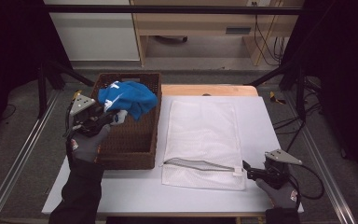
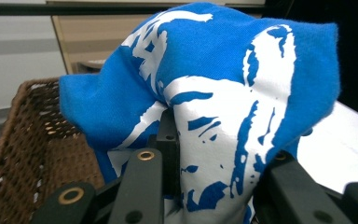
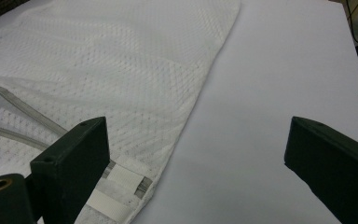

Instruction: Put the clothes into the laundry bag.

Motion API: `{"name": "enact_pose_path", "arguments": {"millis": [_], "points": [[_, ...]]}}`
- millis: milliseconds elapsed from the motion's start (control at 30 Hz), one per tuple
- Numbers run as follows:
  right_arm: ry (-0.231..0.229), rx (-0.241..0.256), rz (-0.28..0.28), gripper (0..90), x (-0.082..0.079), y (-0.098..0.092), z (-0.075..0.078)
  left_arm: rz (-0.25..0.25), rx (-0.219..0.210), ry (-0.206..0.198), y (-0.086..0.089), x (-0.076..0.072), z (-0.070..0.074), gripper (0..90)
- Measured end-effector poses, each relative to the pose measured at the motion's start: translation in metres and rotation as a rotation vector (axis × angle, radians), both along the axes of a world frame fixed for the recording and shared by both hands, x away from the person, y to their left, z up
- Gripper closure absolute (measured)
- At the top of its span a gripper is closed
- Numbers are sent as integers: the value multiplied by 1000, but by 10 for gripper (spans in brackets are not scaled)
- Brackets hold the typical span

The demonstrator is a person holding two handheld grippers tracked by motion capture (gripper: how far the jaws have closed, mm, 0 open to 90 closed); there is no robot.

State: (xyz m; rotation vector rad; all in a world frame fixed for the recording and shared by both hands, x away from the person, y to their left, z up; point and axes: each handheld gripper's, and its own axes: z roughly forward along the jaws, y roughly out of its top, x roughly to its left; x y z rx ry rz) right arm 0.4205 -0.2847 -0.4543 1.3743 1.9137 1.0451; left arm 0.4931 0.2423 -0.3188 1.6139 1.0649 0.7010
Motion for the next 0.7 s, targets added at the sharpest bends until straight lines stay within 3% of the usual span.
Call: {"name": "enact_pose_path", "arguments": {"millis": [200, 467, 700], "points": [[-6, 3, -3, 68, -1, -1, 2, -48, 6, -24, -18, -12, 12, 704], [-7, 3, -2, 69, -1, -2, 2, -100, 20, -31, -43, -22, 16, 704], [-7, 12, -6, 69, -1, -2, 3, -171, 49, -39, -77, -29, 17, 703]]}}
